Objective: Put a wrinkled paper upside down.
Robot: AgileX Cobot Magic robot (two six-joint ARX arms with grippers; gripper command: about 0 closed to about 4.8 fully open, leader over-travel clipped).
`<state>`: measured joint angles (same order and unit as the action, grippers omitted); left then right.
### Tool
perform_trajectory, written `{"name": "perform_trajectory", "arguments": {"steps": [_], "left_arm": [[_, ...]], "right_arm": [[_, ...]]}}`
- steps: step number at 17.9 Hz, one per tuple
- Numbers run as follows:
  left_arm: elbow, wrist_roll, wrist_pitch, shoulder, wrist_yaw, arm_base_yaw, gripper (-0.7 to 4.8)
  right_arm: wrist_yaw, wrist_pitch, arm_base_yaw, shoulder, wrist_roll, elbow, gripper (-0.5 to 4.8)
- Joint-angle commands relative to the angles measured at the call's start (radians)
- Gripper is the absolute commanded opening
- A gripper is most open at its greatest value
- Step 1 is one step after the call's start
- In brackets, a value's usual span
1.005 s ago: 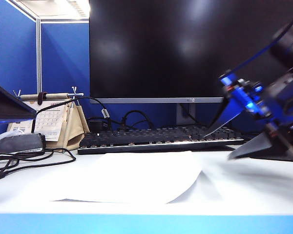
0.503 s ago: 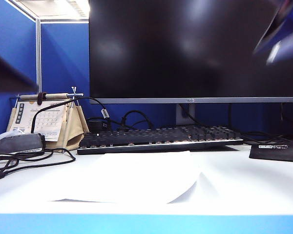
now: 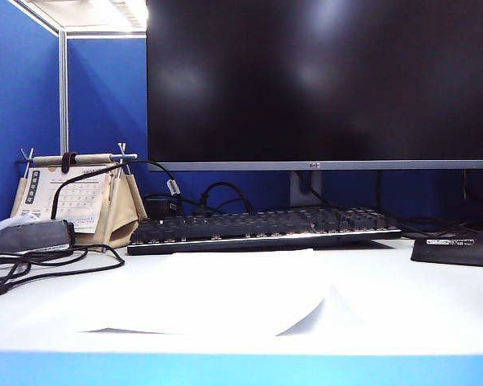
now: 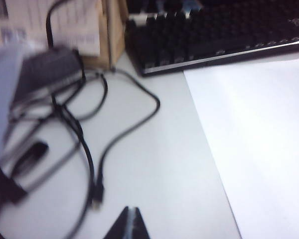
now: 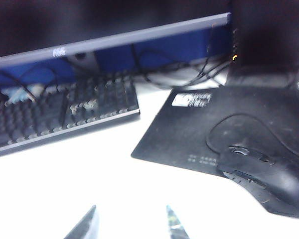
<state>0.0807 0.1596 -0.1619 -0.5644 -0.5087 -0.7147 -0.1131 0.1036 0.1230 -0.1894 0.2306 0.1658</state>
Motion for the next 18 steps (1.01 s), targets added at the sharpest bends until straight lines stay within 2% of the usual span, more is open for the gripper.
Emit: {"name": "perform_trajectory", "arguments": {"steps": [1,3,5,6,7,18], "left_arm": [[-0.068,0.058,-0.011,0.001,-0.003,0.000,0.09],[-0.071,0.058,0.032,0.001,-0.003,-0.001,0.09],[-0.071,0.057,0.032,0.001,-0.031,0.000,0.09],[-0.071,0.057,0.043,0.001,-0.039,0.000,0.09],[-0.071,0.058,0.045,0.001,-0.041,0.000,0.09],[-0.071,0.058,0.045,0.001,-0.037,-0.001,0.09]], "right_arm": [[-0.005,0.066,0.001,0.137,0.001,-0.070,1.69],[-0.002,0.182,0.003,0.187,0.002,-0.101,1.69],[0.002,0.200,0.004,0.186,0.000,-0.120,1.54],[-0.008,0.200,0.003,0.187,0.000,-0.121,0.48],[-0.009,0.200,0.004,0.187,0.000,-0.121,-0.03],[0.026,0.200,0.004,0.187,0.008,-0.120,-0.05]]}}
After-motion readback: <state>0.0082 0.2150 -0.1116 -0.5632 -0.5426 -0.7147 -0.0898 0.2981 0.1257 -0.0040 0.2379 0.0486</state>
